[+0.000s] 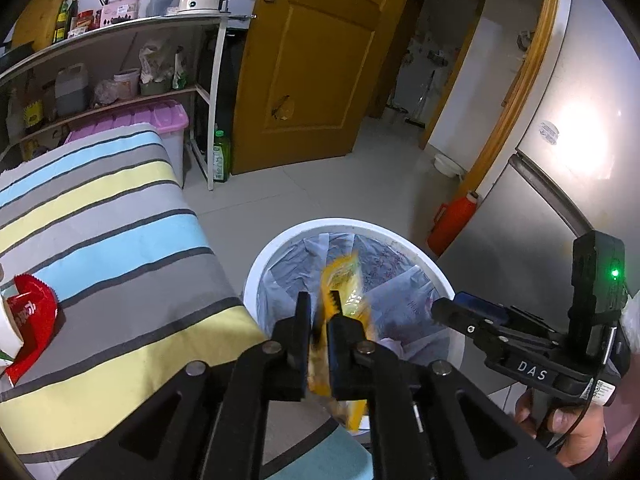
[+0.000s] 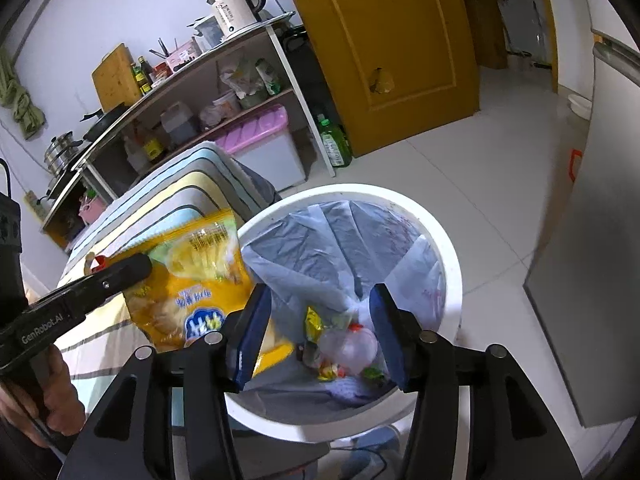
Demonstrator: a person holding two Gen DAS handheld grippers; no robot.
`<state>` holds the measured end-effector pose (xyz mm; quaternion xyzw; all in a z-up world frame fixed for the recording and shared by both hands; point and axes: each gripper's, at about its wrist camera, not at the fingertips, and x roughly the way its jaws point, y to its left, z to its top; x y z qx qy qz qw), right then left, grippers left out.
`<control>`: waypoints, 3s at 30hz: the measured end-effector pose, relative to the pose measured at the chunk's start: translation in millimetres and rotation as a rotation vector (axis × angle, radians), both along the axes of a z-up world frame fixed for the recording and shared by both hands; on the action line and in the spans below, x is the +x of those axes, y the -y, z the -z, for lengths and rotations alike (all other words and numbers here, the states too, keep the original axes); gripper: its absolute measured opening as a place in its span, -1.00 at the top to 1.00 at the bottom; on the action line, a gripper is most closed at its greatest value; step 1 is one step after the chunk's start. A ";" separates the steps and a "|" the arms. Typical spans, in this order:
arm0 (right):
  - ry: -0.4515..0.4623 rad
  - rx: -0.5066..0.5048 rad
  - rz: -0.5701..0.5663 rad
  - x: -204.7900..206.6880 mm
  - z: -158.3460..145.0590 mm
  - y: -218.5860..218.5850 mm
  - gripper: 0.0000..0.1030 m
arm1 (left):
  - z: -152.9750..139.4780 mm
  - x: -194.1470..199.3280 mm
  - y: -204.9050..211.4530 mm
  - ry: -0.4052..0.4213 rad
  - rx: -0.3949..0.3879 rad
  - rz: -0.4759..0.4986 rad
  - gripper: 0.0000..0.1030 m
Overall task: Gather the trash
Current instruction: 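Open both tools to drop the chip bag and red lid into the bin, then bring both open tools back over the table toward the white tissue, then grasp the white tissue with the left tool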
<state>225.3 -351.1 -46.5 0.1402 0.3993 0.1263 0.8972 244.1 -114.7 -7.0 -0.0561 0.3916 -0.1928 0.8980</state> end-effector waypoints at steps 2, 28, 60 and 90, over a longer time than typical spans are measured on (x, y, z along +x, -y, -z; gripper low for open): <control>0.004 0.000 0.003 -0.9 -1.1 1.1 -0.02 | -0.9 -1.0 -1.9 0.003 -0.008 -0.003 0.67; 0.189 -0.012 -0.176 -70.7 -72.4 -78.2 -0.02 | -47.6 -87.5 -79.1 0.172 -0.033 -0.141 0.55; 0.187 -0.007 -0.381 -72.8 -71.9 -179.5 -0.02 | -36.9 -129.6 -188.5 0.203 0.018 -0.367 0.22; 0.099 -0.026 -0.474 -6.0 -38.5 -245.0 -0.02 | 25.2 -24.3 -258.0 -0.013 -0.068 -0.392 -0.31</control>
